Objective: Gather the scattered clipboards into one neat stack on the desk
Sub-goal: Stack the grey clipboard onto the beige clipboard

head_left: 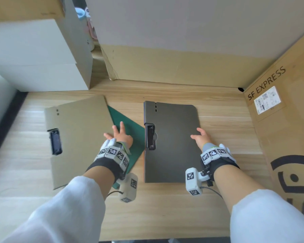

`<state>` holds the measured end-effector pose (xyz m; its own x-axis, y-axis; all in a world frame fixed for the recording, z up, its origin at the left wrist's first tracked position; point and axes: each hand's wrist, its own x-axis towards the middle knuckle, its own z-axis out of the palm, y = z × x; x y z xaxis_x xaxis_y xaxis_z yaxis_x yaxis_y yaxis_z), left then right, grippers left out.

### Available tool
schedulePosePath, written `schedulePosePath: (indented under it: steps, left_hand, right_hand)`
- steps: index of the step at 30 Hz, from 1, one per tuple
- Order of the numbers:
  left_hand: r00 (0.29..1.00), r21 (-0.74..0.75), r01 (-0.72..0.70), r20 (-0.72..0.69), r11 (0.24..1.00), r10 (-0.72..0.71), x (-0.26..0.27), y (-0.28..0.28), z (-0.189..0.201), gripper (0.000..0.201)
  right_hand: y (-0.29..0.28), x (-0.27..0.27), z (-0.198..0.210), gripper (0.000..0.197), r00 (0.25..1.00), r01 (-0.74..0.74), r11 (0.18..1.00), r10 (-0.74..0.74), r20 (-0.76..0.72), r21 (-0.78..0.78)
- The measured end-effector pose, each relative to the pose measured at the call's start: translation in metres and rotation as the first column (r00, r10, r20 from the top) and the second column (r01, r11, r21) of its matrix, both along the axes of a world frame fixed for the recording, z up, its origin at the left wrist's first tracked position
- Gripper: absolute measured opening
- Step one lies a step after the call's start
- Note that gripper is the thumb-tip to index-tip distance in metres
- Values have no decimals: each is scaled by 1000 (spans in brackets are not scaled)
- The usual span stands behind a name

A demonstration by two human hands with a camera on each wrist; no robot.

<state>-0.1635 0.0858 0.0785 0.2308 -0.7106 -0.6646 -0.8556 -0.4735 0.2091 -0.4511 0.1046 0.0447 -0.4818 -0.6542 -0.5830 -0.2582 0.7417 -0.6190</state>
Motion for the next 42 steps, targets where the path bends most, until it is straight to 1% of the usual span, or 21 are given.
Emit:
schedulePosePath:
  steps: [1, 3, 5, 6, 8, 11, 12, 13, 16, 19, 22, 23, 25, 26, 28, 30, 33, 35, 37, 39, 42]
  left_hand:
    - [999, -21, 36, -36, 999, -36, -4, 0, 1, 73]
    - [994, -93, 55, -90, 994, -63, -4, -4, 1, 73]
    - [996, -172, -12, -89, 985, -3, 9, -11, 3, 71]
    - [997, -197, -56, -59, 979, 45, 19, -16, 4, 71]
    - [988, -198, -125, 64, 972, 140, 46, -22, 7, 70]
    - [933, -165, -211, 260, 963, 249, 87, -28, 0, 58]
    - [910, -165, -234, 311, 958, 276, 97, -30, -1, 50]
    - [891, -171, -243, 350, 955, 289, 107, -31, -2, 48]
    - [874, -139, -165, 438, 976, 210, 120, -30, 0, 44]
    - [858, -56, -30, 511, 998, 55, 124, -29, 1, 49]
    - [816, 16, 92, 572, 996, -84, 125, -27, 7, 52]
    - [817, 14, 119, 567, 993, -106, 126, -26, 9, 54]
    - [852, -23, 99, 518, 995, -73, 125, -25, 18, 50]
    - [873, -39, 38, 488, 999, -14, 123, -28, 21, 48]
    - [909, -103, -159, 374, 982, 187, 125, -38, 20, 45]
    - [926, -138, -243, 261, 960, 272, 128, -50, 18, 47]
    - [962, -143, -236, 105, 961, 252, 136, -59, 21, 45]
    - [972, -184, -202, 80, 962, 220, 138, -65, 30, 42]
    - [981, -208, -170, 51, 963, 185, 134, -70, 43, 44]
    - [989, -234, -142, -3, 962, 145, 122, -73, 52, 45]
    - [994, -239, -100, -63, 966, 87, 87, -69, 59, 47]
  right_hand:
    - [0, 0, -1, 59, 1000, 3, 1000, -3, 5, -2]
    - [0, -1, -1, 59, 1000, 4, 1000, -4, 9, 3]
    - [-2, -2, -2, 59, 1000, 5, 1000, -5, 2, 9]
    - [-2, -2, -2, 59, 1000, 10, 1000, -10, -3, 9]
    - [-4, -2, -4, 60, 1000, 17, 1000, -17, -15, 9]
    - [-5, 0, -6, 60, 999, 23, 1000, -23, -35, 7]
    - [-5, 0, -7, 60, 999, 25, 1000, -25, -39, 8]
    - [-5, 0, -8, 59, 999, 26, 1000, -25, -42, 6]
    - [-4, 0, -9, 59, 998, 23, 1000, -23, -52, 9]
    - [-4, -1, -9, 59, 998, 26, 1000, -25, -63, 13]
    - [-5, -1, -9, 59, 997, 25, 1000, -25, -73, 10]
    - [-5, -1, -9, 59, 997, 25, 1000, -25, -74, 8]
    - [-5, -1, -9, 59, 997, 26, 1000, -26, -71, 6]
    - [-5, -1, -9, 60, 997, 27, 1000, -27, -68, 5]
    - [-5, -1, -10, 60, 998, 33, 999, -33, -61, 2]
    - [-5, -1, -9, 59, 998, 33, 999, -32, -52, 5]
    - [-6, -2, -6, 59, 999, 33, 999, -33, -12, 5]
    - [-7, -2, -5, 58, 999, 31, 1000, -31, 5, 2]
    - [-7, -1, -3, 58, 1000, 27, 1000, -27, 11, 0]
    - [-6, -1, 0, 58, 1000, 18, 1000, -18, 14, -1]
    - [-4, -1, 5, 57, 1000, -4, 1000, 4, 21, -1]
